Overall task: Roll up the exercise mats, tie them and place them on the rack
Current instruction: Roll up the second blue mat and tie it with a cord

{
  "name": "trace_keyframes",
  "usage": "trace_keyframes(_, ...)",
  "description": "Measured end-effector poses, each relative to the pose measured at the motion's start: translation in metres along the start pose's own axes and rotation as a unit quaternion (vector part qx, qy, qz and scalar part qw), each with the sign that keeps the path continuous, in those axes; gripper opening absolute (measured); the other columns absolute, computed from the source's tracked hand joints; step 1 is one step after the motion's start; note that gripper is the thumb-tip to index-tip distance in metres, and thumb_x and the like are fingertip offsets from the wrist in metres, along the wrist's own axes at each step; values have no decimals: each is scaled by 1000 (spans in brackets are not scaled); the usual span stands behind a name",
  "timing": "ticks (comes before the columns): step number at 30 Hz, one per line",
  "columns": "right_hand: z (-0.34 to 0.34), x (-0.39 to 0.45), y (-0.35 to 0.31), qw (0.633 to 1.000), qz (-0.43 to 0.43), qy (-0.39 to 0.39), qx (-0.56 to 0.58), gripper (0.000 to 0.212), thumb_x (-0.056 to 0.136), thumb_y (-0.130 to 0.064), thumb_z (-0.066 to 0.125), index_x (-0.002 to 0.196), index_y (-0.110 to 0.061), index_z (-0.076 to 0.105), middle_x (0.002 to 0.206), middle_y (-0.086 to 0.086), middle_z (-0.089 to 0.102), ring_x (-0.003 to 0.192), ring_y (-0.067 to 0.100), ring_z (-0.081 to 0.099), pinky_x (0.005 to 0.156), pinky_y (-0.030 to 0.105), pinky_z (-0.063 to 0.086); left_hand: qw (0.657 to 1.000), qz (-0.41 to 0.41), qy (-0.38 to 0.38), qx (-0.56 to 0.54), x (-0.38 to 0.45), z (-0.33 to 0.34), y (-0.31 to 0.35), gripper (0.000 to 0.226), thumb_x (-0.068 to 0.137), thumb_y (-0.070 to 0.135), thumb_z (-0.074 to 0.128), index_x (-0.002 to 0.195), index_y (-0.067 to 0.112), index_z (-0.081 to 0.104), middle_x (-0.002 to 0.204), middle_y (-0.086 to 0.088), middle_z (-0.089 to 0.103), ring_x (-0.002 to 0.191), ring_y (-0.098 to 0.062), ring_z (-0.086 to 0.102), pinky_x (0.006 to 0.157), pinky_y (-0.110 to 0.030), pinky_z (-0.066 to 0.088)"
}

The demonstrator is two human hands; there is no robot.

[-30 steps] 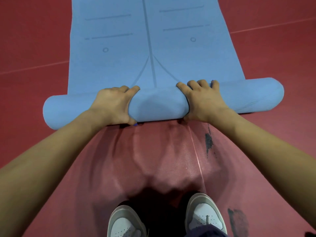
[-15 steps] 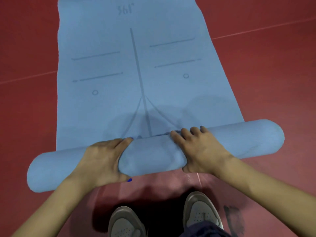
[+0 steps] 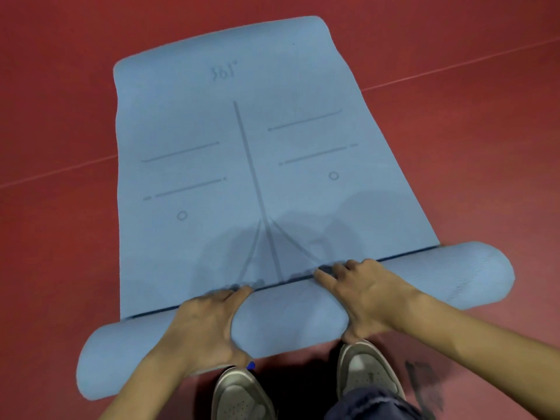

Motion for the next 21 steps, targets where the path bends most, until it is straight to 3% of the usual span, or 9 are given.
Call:
trace_keyframes(3,6,-8,-5,1000,-13,-11,17,101,64,-56,69,145,-20,21,130,5,49,111,28,54,82,31,41,1000,-2,-23,-4,-5,10,2,112,48,76,60,145,50,12,142,24,40,130,3,39,100,-14,34)
trace_keyframes(10,10,-2,-1,999,-29,-20,20,103,57,-65,65,143,-29,20,131,0,52,111,24,56,81,31,45,995,-8,-84,-46,-1,17,-4,112,45,74,67,143,50,18,138,22,45,123,-2,44,100,-23,38)
trace_keyframes(14,13,2,4,999,-32,-10,8,107,55,-72,63,144,-29,23,133,-3,51,111,22,56,83,30,45,992,5,-105,-66,2,21,-10,118,51,74,70,148,45,9,153,14,27,137,-7,28,113,-24,23)
trace_keyframes(18,18,4,14,996,-17,-49,76,116,53,-81,63,148,-35,15,145,-8,41,128,17,44,99,30,39,994,24,-93,-47,-2,20,-13,124,45,89,45,145,47,-15,158,16,-1,144,-5,3,118,-25,3)
trace_keyframes(21,15,3,23,990,4,-35,134,114,52,-84,62,147,-38,20,146,-12,38,131,11,39,107,28,30,995,18,-83,-53,-3,12,-16,127,32,102,29,137,51,-22,158,18,-2,145,-4,-2,117,-26,-1)
Point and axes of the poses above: each hand's wrist, its own x-axis towards the middle knuckle, its own z-axis out of the palm, y = z × x, the point moved 2 cm from there along x, towards the middle knuckle
